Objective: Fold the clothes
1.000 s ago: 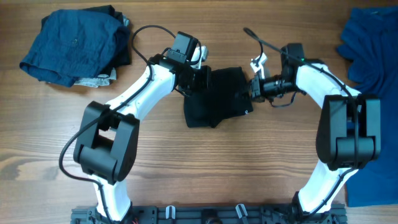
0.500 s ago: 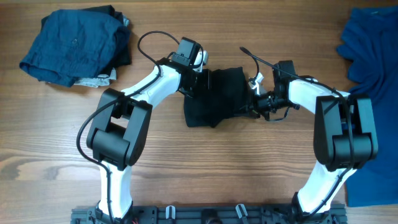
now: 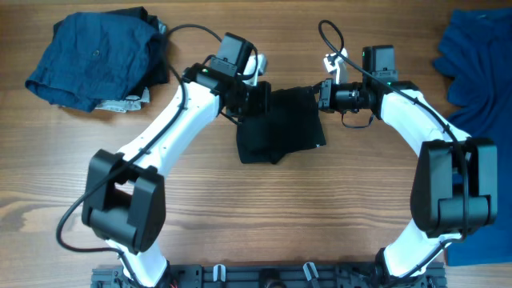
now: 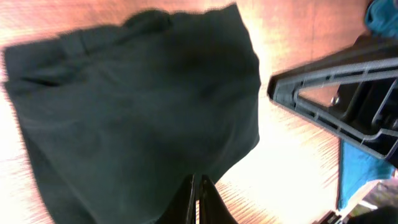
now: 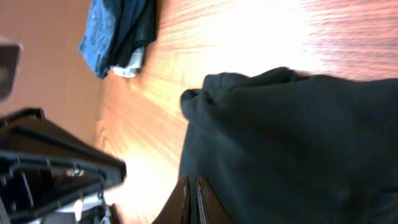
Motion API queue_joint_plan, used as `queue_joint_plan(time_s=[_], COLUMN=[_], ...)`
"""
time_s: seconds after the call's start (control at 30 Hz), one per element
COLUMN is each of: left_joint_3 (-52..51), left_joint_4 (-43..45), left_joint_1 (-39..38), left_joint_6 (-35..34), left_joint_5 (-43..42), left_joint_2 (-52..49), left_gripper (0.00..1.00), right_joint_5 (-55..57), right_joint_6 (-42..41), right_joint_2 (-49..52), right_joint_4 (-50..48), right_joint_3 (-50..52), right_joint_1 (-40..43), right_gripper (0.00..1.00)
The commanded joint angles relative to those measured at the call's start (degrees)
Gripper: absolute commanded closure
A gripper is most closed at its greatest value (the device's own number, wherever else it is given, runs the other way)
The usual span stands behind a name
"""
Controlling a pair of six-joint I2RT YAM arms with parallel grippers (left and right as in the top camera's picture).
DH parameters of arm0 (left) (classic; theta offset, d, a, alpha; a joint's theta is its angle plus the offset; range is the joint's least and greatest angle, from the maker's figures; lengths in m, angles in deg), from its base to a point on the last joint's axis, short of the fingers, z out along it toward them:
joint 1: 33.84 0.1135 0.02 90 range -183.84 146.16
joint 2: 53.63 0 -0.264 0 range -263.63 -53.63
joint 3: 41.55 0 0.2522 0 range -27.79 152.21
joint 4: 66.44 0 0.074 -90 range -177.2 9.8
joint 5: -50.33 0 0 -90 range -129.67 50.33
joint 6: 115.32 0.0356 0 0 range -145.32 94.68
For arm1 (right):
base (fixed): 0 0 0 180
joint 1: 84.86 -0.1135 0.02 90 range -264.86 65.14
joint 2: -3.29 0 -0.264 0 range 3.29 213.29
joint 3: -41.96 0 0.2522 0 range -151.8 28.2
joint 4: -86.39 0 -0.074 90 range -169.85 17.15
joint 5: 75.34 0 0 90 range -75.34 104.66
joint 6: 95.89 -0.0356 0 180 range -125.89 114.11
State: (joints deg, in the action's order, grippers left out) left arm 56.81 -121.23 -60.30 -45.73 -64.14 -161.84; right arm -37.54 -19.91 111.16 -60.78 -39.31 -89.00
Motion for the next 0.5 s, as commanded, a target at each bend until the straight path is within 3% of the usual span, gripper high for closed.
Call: queue_joint_plan(time_s=[0.0,0.27,0.47], left_joint_3=[-1.07,-1.09,-1.14], left_joint_4=[0.52,1.07,-3.74], left_joint_1=[-1.46,-1.73,-1.77], left_joint_6=[0.72,0.72,3.78], left_joint_5=[-1.86,-4.61,-4.39], left_joint_2=[-3.67,-10.56,-13.18], left_gripper=[0.96,0.96,0.96], right_joint_5=[3.65,5.09,6.99], right_joint_6=[-1.14,-3.69,-11.52], right_joint_2=[1.09,10.91,18.16], right_joint_4=[-2.27,-10.49,-16.15], right_joint_3=[-0.33,-0.31,-0.33], right_joint_1=[-0.09,-0.35,-0.35], right_gripper=[0.96,0.96,0.96])
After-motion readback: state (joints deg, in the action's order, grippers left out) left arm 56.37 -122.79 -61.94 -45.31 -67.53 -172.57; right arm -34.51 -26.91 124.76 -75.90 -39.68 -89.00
